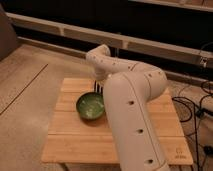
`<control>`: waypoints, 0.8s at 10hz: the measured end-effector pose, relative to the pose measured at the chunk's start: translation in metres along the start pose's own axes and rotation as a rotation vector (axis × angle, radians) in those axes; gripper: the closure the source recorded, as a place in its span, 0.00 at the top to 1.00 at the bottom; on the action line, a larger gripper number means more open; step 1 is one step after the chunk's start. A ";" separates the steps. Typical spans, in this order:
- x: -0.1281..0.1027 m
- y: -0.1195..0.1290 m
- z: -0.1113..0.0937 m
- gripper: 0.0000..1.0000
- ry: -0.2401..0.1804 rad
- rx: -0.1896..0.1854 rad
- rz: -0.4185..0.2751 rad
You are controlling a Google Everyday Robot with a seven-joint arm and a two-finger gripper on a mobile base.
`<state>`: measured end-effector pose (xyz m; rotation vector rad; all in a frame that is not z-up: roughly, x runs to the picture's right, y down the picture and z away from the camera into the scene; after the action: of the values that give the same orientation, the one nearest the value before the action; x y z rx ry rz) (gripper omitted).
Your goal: Push the eraser across the table
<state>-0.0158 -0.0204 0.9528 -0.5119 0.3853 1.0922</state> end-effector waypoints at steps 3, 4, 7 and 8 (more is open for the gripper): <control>0.001 -0.001 0.018 0.00 0.058 -0.007 0.001; 0.000 0.002 0.022 0.00 0.070 -0.013 0.000; -0.002 0.019 0.023 0.00 0.089 -0.024 -0.018; -0.001 0.024 0.022 0.00 0.092 -0.028 -0.022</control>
<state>-0.0371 0.0002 0.9659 -0.5916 0.4445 1.0569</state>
